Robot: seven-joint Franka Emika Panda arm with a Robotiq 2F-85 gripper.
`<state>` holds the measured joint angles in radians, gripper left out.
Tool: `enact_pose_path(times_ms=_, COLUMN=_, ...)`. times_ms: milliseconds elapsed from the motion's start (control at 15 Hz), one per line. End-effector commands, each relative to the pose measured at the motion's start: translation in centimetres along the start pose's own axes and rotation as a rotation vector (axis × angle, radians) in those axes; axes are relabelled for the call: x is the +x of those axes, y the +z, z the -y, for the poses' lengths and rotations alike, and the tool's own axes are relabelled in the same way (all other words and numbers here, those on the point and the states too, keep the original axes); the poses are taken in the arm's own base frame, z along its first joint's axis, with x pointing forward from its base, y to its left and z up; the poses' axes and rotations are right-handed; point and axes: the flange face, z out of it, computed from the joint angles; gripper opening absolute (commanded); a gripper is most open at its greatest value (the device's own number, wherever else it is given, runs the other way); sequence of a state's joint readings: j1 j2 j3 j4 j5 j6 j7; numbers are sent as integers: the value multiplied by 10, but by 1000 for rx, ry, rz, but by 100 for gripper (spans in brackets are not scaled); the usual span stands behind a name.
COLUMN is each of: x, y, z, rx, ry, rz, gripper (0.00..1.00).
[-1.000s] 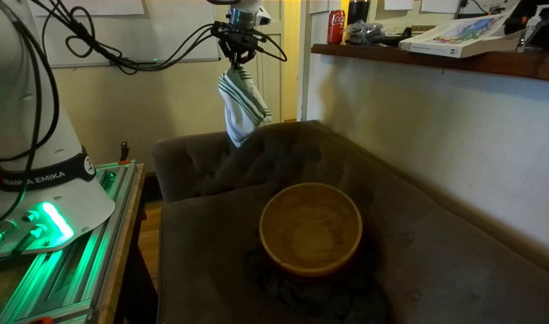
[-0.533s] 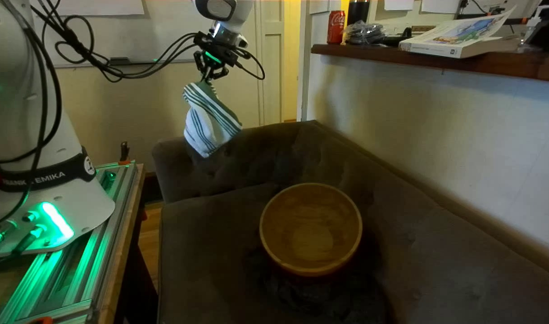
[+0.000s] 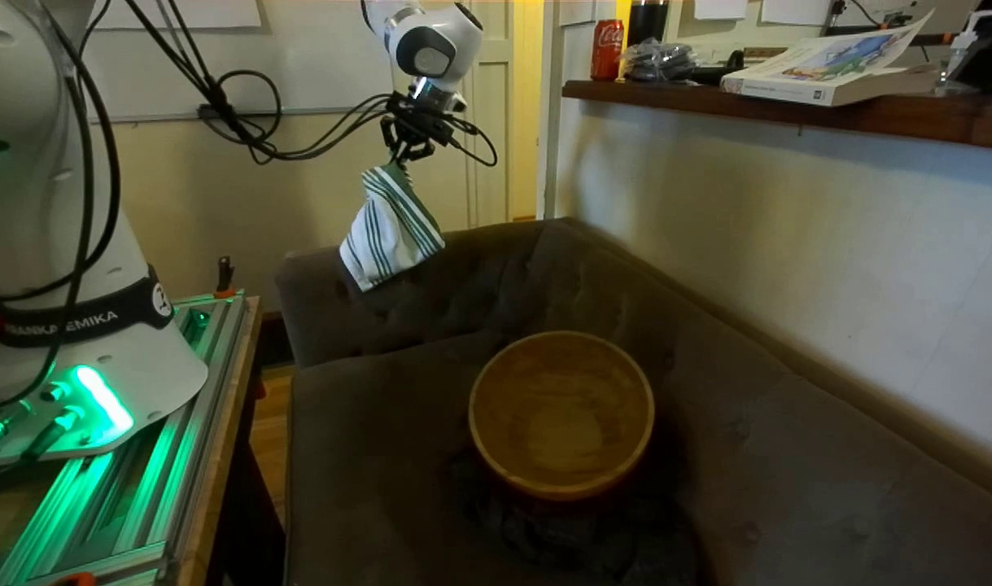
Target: Take the towel out of the wooden bowl and place it on the left armrest of the sofa.
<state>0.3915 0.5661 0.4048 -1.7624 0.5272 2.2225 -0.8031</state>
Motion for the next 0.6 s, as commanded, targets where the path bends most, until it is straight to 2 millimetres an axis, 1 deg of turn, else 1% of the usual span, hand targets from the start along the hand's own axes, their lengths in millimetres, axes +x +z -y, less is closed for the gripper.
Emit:
enact_pose_path(times_ms=0, x=54, y=10, z=-27, rx=-67, ry=1, rz=-73, gripper=2)
enact_pose_path(times_ms=200, x=89, y=4, z=-44, rx=-200, ry=9, rz=-193, gripper=2)
enact_pose_path(times_ms=267, x=97, y=0, z=-50, rx=-253, ry=6, rz=-218, gripper=2)
enact_pose_path(times_ms=400, x=105, y=-4, z=-63, rx=-346, ry=18, rz=-235, gripper=2)
enact_pose_path(times_ms=467, x=107, y=-5, z=-68, rx=-381, ry=26, rz=-231, gripper=32)
enact_pose_path(times_ms=533, x=108, y=-9, z=-71, rx=-413, ry=30, rz=-209, gripper=33)
